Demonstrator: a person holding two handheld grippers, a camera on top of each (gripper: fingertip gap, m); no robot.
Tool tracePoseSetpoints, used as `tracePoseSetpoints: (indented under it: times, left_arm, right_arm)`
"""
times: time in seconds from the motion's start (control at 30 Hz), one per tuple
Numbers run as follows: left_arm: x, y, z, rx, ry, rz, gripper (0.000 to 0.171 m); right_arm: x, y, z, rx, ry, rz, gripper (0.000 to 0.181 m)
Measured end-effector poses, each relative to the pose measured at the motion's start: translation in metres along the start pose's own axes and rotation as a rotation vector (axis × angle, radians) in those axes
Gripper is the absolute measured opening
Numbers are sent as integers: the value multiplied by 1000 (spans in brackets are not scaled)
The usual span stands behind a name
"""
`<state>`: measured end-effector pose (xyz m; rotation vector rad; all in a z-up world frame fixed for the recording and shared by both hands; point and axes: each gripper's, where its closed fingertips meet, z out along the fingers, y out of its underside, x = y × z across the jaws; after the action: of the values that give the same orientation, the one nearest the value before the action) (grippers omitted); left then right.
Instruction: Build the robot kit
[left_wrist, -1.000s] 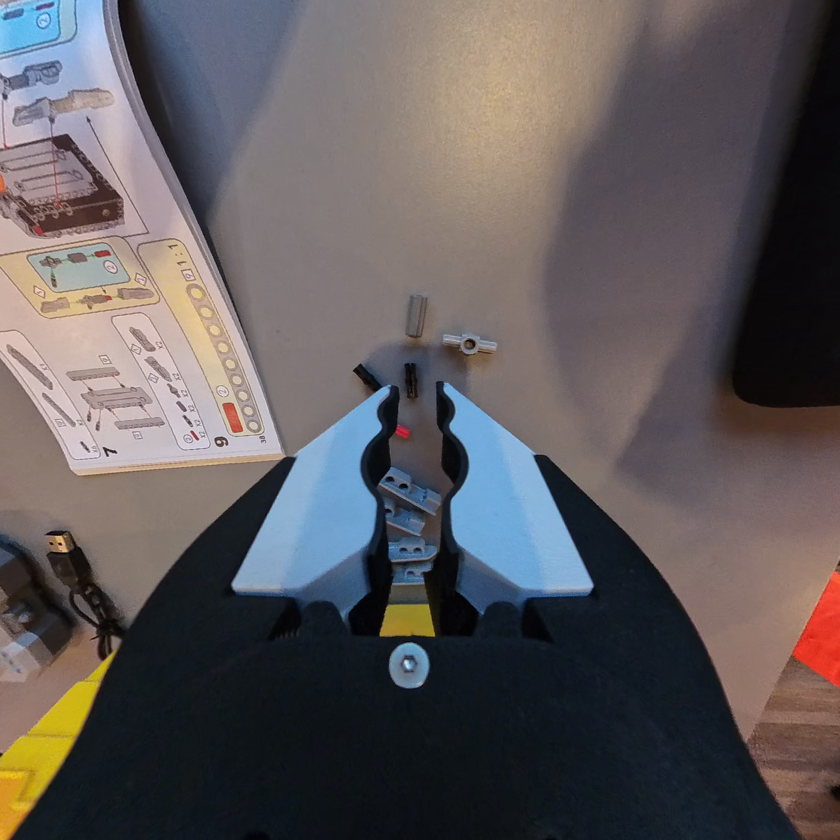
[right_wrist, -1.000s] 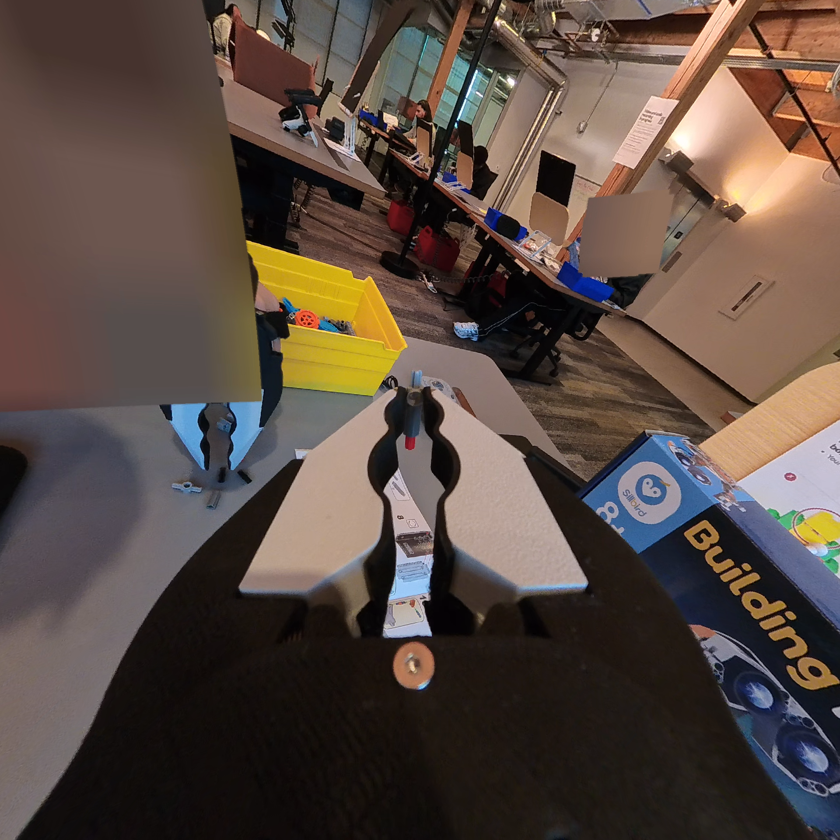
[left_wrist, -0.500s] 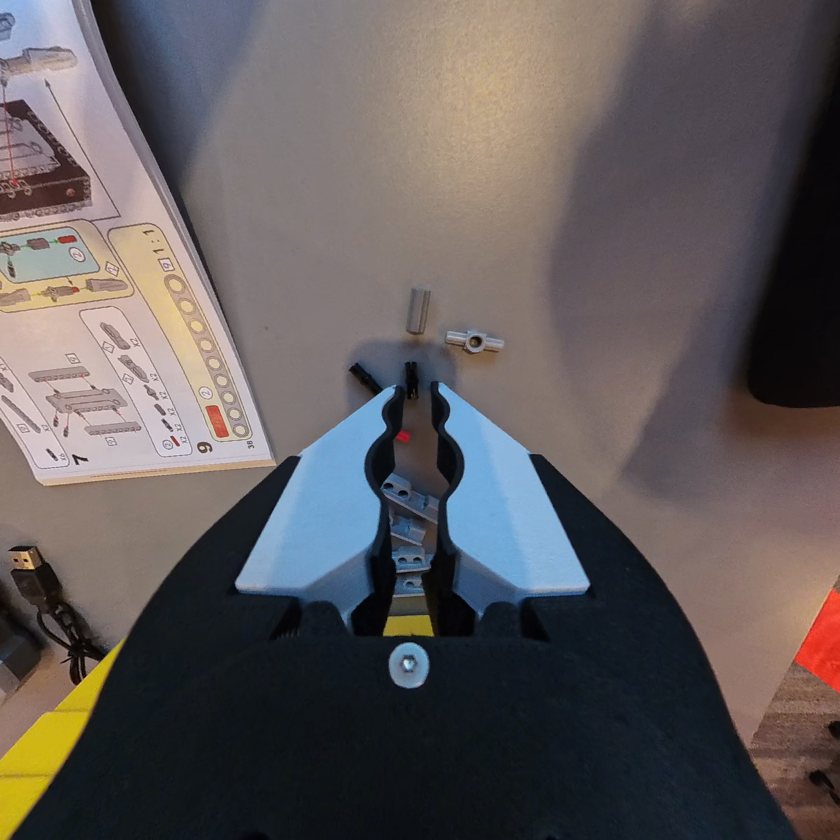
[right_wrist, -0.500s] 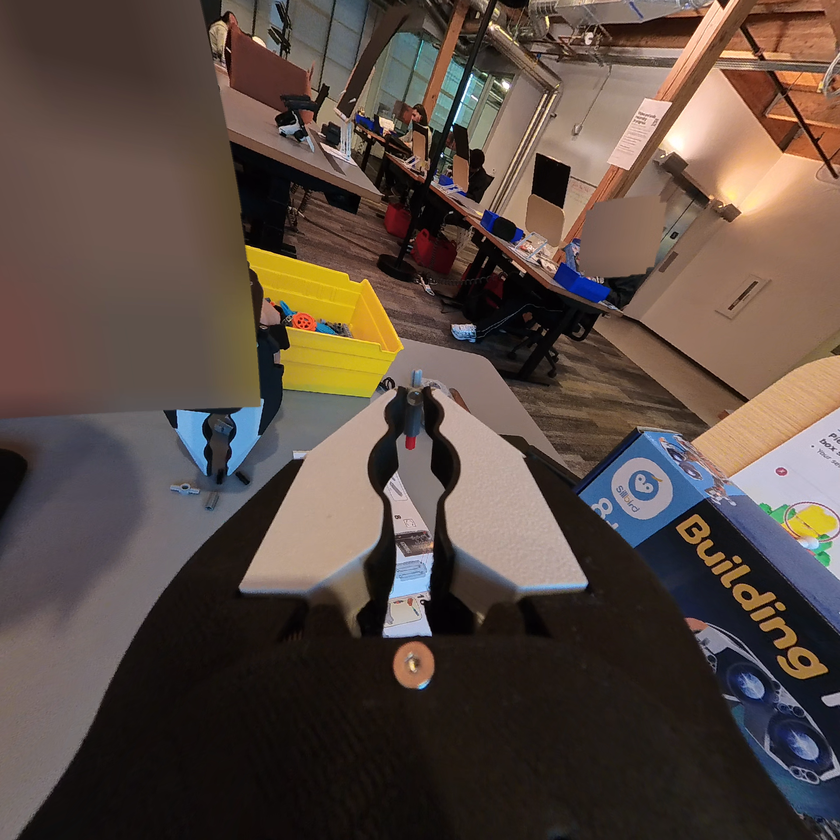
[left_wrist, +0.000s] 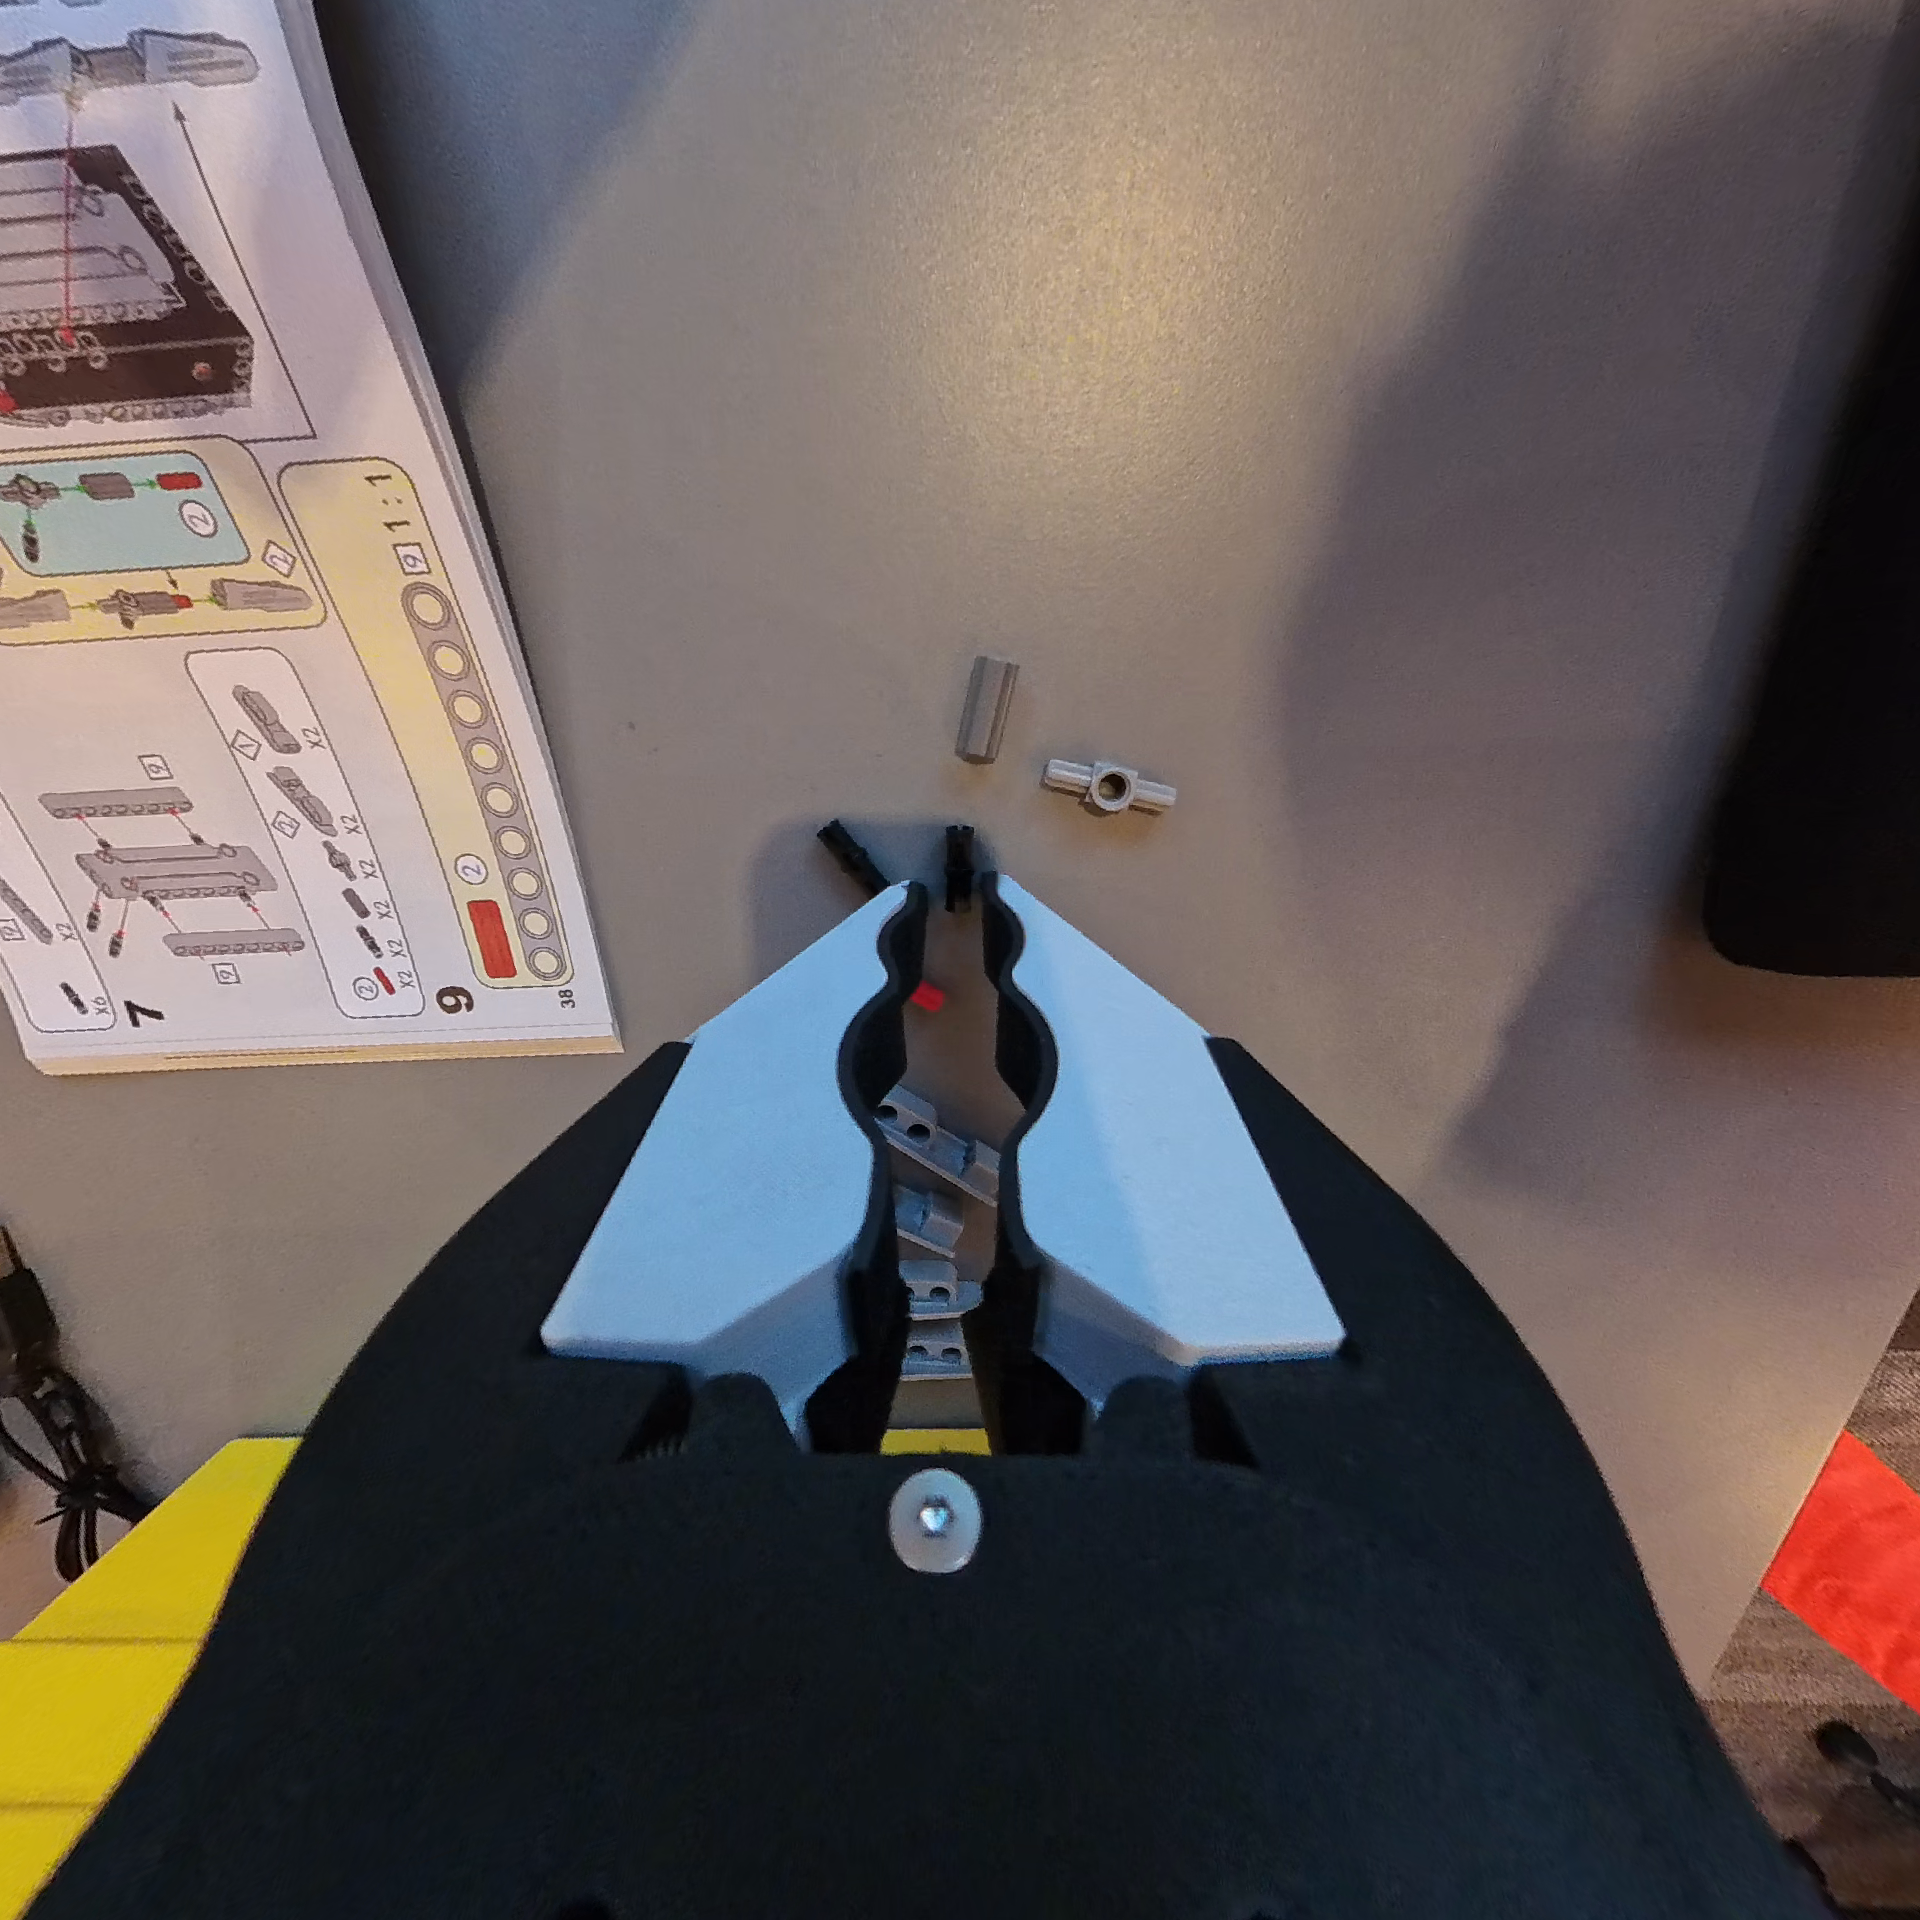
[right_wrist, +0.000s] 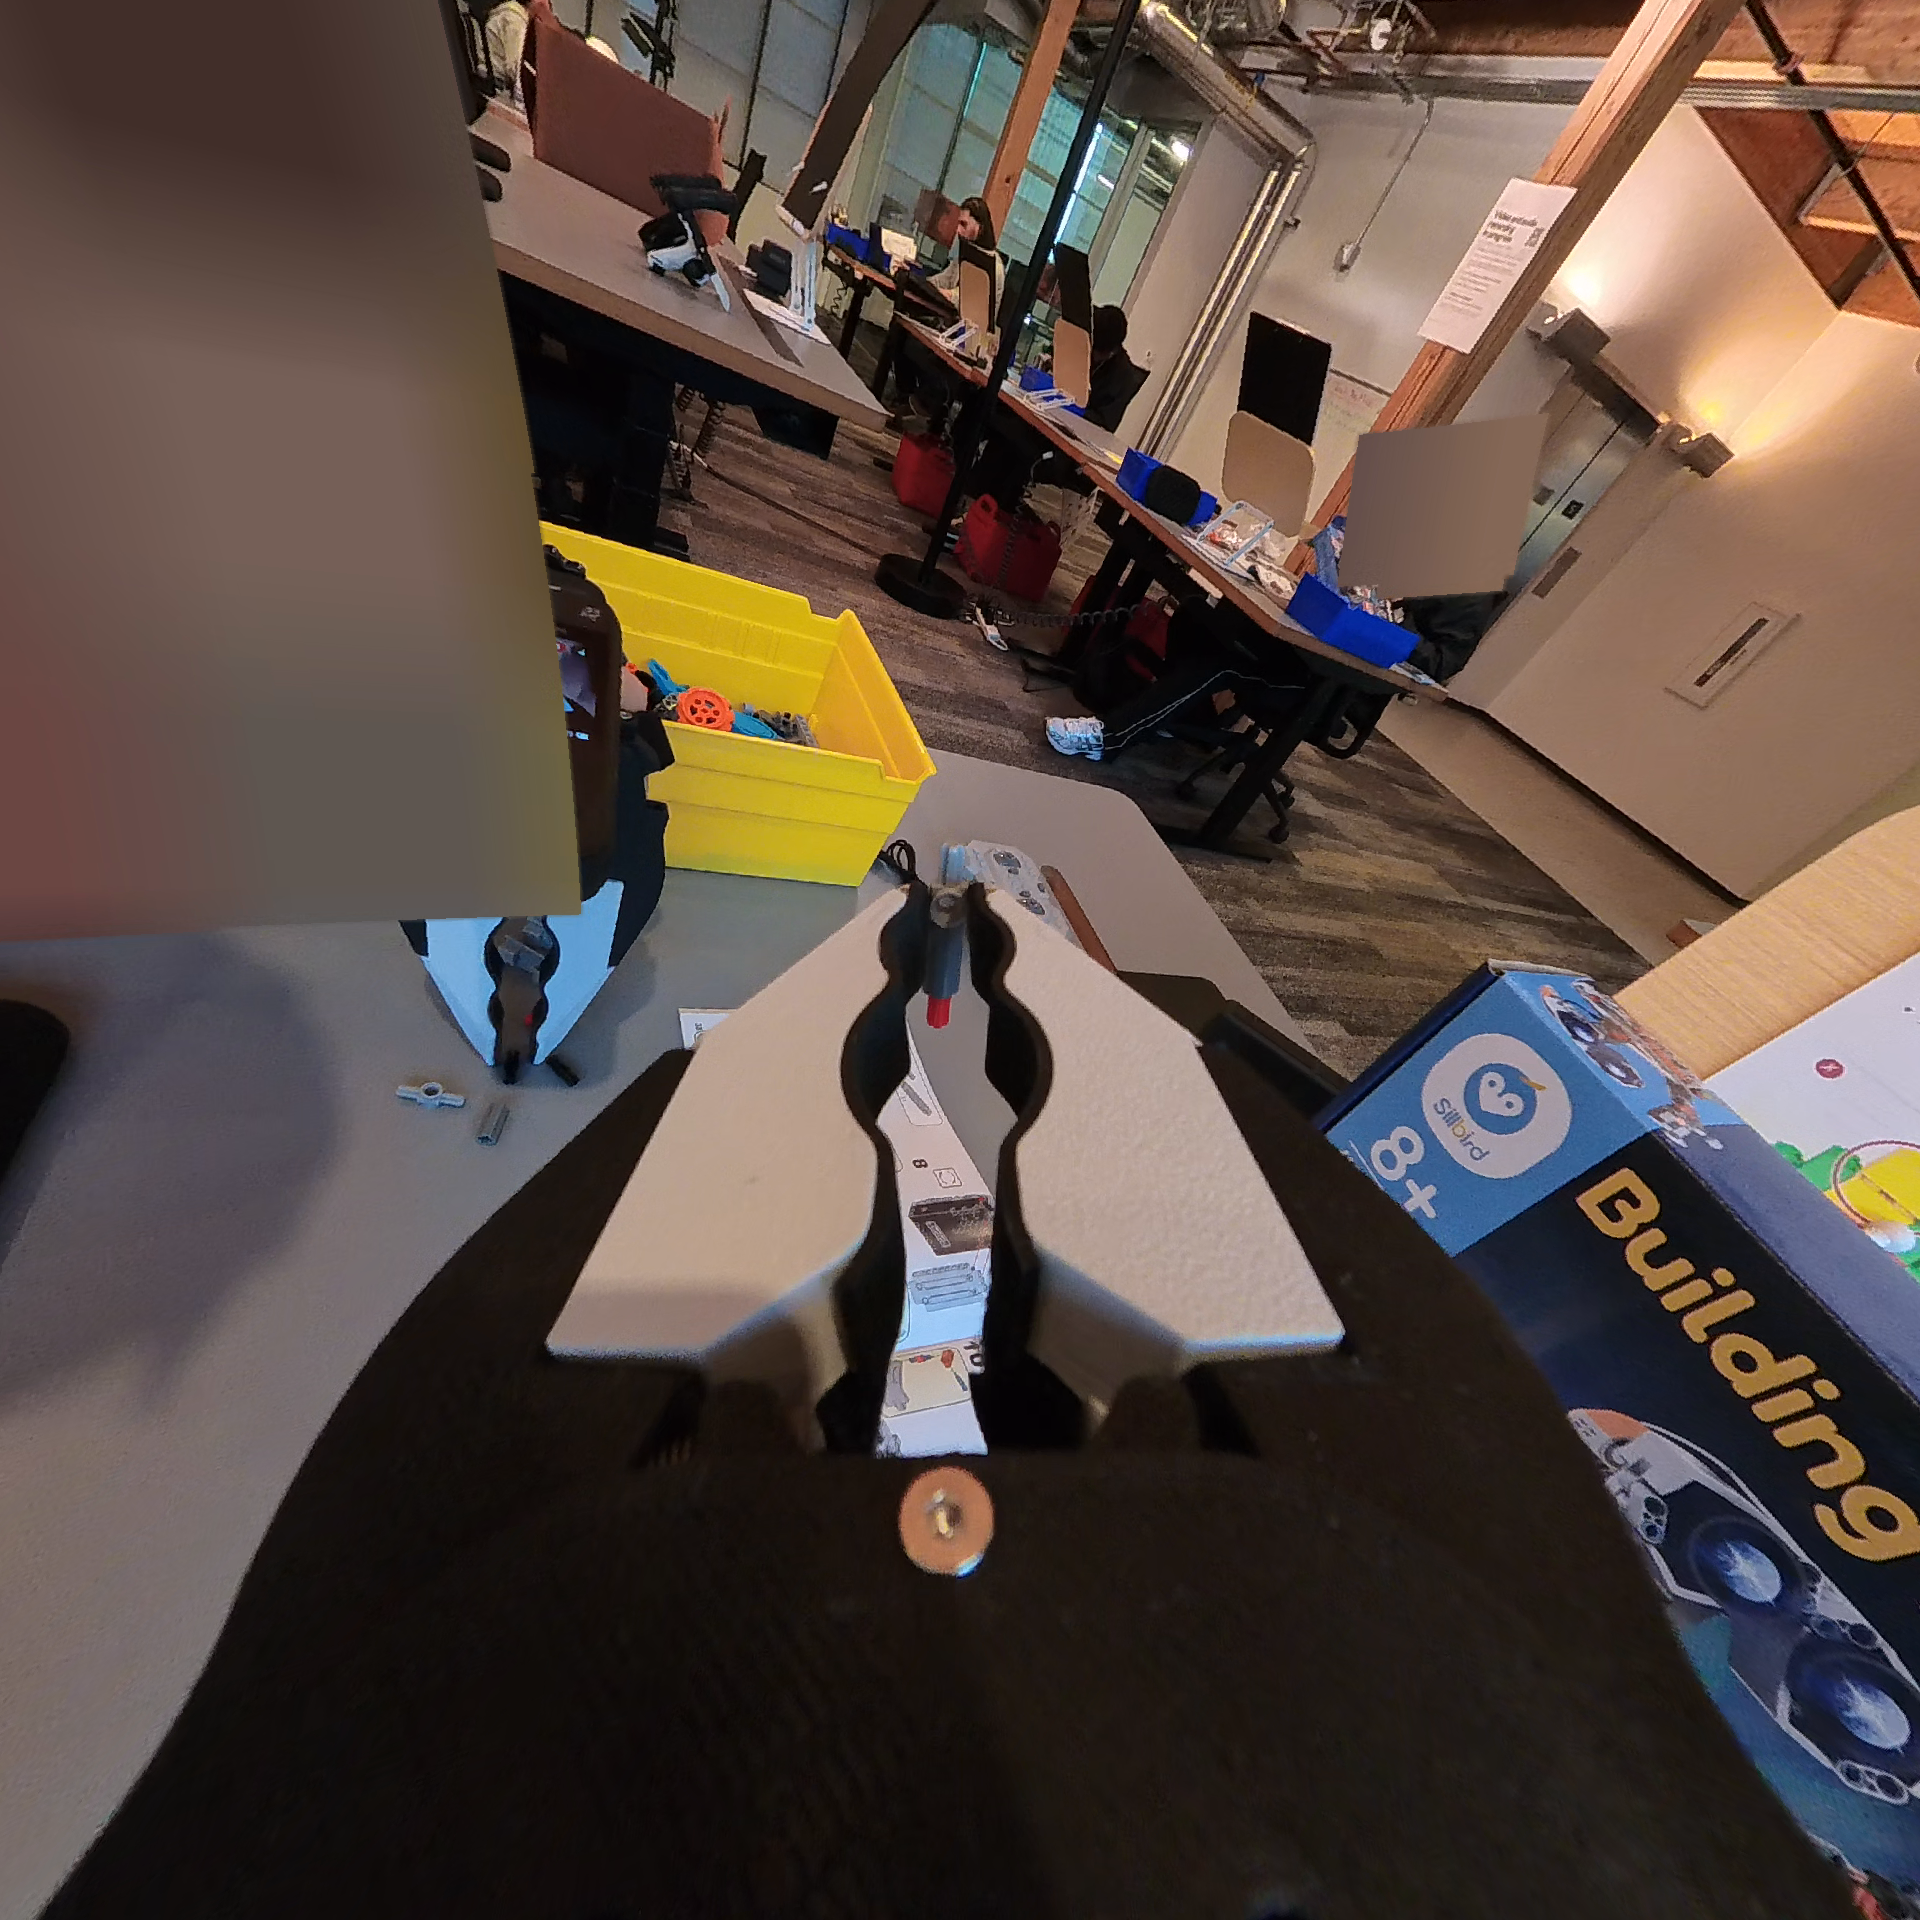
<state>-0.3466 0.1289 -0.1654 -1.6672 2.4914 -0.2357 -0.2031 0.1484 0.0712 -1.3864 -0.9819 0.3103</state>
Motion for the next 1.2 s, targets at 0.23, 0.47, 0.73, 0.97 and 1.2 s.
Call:
tracePoseSetpoints:
  times: [0.23, 0.47, 0.73, 0.97, 1.2]
  left_arm:
    - [1, 2, 0, -14, -2, -14, 2]
    - [-5, -11, -22, 79, -50, -95, 2]
    - [-13, -25, -70, 193, -238, -232, 2]
    - [9, -35, -88, 279, -259, -301, 2]
    - [18, -38, -97, 329, -237, -334, 2]
  right_arm:
    - [-1, 2, 1, -7, -9, 9, 6]
    - [-5, 12, 4, -50, -53, 35, 6]
    - [-102, 135, 7, -681, -557, 156, 6]
    - [-137, 186, 7, -942, -669, 52, 7]
    - [-146, 193, 8, -997, -680, -5, 7]
